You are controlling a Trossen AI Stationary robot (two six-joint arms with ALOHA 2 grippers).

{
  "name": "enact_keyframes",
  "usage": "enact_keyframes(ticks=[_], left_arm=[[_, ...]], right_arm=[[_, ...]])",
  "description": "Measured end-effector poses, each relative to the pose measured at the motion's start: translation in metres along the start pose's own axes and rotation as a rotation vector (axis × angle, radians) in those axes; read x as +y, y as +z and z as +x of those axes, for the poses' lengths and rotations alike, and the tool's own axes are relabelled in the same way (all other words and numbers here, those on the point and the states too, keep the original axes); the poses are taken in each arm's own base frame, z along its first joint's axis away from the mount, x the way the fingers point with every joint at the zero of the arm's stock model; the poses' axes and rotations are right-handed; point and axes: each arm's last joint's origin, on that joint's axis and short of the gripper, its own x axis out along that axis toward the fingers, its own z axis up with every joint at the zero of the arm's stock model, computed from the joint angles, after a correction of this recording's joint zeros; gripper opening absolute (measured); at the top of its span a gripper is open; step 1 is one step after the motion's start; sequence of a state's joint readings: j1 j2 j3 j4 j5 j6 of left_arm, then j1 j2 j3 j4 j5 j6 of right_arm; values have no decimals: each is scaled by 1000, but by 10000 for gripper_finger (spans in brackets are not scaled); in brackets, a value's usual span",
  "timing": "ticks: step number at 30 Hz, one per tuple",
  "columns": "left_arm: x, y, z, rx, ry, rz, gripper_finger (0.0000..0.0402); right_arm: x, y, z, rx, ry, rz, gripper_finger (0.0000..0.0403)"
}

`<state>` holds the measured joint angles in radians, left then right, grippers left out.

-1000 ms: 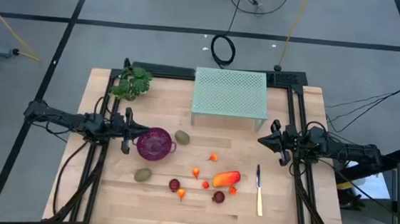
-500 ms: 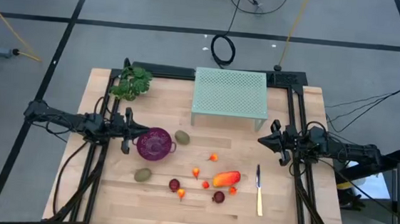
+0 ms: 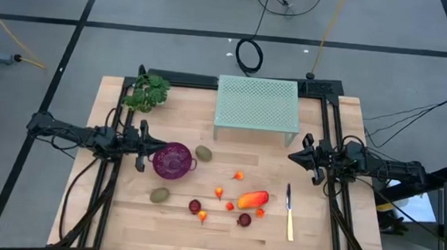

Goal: Pick & Place Fruit

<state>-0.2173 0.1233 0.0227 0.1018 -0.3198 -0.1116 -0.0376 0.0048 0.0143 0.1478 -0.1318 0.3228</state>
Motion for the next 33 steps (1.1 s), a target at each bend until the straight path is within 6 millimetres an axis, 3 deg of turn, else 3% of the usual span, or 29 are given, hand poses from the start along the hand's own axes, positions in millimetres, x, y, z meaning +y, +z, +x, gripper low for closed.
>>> enact_keyframes(ticks=[22,33], left_arm=[[0,2,0,-19,-2,-6,26],[1,37,-6,-310,73,-107,26]], right_arm=[[0,1,0,-9,-1,4,4],[0,1,0,-10,-1,4,4]])
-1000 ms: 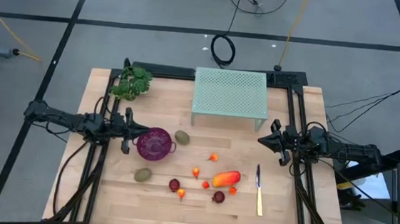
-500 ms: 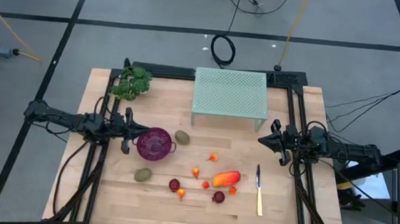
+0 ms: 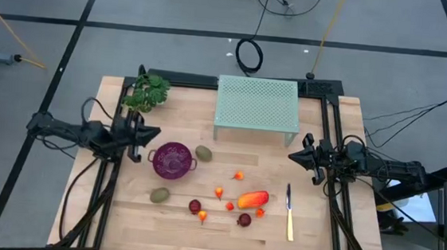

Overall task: Pick & Place Fruit
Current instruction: Put the strainer bowl on the shelf

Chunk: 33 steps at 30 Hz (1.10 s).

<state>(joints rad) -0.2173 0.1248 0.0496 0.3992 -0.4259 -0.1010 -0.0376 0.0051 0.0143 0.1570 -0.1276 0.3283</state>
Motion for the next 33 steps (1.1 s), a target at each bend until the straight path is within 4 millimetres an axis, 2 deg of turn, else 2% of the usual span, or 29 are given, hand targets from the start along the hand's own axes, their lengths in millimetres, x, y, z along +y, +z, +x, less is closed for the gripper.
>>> enact_keyframes(ticks=[3,9,17,21,25,29,33], left_arm=[[-3,16,4,21,2,2,26],[-14,54,19,179,24,17,26],[-34,83,60,385,124,10,26],[-43,84,84,507,192,-42,26],[-44,74,102,699,254,-161,26],[-42,57,112,903,289,-340,26],[-42,47,116,1020,231,-406,26]], right_arm=[[0,0,0,0,0,0,4],[0,0,0,0,0,0,4],[0,0,0,0,0,0,4],[0,0,0,0,0,0,4],[0,0,0,0,0,-1,4],[0,0,0,0,-1,-20,4],[0,0,0,0,0,-34,4]])
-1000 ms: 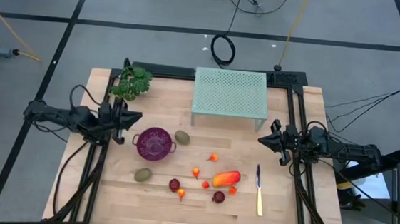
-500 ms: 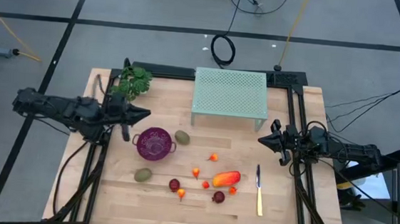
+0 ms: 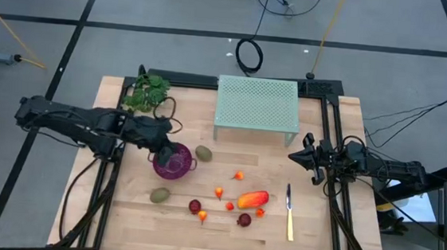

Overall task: Pick & Place Fruit
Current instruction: Put the strainer bowl on the shelf

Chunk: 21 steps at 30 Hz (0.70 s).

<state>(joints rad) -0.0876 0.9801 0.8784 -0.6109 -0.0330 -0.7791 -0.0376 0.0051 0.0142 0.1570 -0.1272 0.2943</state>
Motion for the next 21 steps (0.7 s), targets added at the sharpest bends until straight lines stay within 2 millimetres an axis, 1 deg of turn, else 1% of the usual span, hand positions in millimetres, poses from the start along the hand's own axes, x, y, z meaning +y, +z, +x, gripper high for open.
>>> enact_keyframes(ticks=[3,11,21], left_arm=[[-1,0,3,32,-22,30,26],[-2,1,3,26,-33,84,26],[0,1,3,9,0,52,26]], right_arm=[[0,0,0,0,0,0,4],[0,0,0,0,0,0,4],[0,0,0,1,0,0,4]])
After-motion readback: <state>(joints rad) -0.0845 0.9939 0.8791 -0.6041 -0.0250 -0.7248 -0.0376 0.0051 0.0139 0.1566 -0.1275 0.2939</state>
